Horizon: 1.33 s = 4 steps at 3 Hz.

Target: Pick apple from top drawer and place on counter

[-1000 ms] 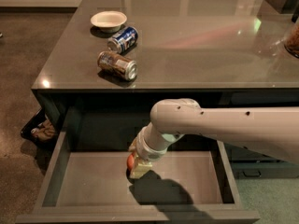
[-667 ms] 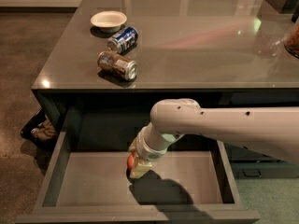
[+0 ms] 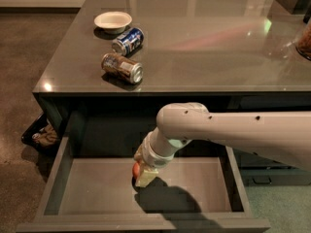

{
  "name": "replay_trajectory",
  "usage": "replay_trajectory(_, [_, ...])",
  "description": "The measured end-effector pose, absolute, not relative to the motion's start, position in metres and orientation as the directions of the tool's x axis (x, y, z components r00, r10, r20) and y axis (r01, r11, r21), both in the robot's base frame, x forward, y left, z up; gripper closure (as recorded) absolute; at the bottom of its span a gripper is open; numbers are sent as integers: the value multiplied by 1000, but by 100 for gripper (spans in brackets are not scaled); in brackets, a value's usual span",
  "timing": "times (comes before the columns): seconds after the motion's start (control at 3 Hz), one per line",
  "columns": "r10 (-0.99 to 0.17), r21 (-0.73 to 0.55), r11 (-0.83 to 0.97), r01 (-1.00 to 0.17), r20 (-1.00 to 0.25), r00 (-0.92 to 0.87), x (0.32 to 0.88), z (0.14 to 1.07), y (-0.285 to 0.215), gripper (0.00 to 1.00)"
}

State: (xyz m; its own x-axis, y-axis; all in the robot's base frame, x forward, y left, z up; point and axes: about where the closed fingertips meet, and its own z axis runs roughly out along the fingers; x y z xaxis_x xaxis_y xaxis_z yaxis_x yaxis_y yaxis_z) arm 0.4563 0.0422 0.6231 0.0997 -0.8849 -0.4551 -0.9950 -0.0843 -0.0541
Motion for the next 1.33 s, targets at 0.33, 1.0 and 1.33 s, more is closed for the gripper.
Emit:
replay_trajectory(0.33, [-868,-55,-101,-993,-483,115,456,628,42,100])
replay_trajectory(1.0, [-853,-218,-167,-962,-457,251,454,742,42,100])
replay_trajectory(1.33, [-852,-324,-146,-935,-438,285,452,808,35,100])
